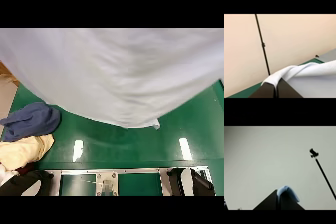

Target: Fold the shirts.

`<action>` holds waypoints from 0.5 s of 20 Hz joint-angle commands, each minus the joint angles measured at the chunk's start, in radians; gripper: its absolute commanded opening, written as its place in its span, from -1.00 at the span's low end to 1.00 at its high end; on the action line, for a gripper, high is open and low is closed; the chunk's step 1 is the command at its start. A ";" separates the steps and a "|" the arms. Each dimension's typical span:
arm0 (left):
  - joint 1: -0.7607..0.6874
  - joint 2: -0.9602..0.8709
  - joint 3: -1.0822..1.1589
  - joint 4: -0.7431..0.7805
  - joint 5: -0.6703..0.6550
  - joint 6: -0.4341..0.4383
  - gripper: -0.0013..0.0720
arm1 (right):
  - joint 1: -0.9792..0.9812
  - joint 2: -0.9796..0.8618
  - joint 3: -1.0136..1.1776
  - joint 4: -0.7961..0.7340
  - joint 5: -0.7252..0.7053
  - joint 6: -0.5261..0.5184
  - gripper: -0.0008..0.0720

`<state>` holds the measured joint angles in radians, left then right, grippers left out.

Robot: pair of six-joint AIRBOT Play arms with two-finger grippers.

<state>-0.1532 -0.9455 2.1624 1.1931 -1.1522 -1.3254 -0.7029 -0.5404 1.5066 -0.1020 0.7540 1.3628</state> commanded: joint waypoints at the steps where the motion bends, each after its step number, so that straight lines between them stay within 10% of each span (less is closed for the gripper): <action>1: 0.000 -0.021 -0.079 0.033 0.016 -0.001 -0.92 | -0.001 0.014 0.010 -0.063 0.020 -0.048 -0.92; 10: 0.000 -0.460 -0.377 -0.337 -0.110 0.123 -0.91 | 0.235 -0.253 -0.477 -0.183 0.183 -0.148 -0.92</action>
<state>-0.1532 -1.2633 1.8328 0.9833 -1.2125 -1.2476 -0.5907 -0.6983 1.2037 -0.2390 0.9276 1.2793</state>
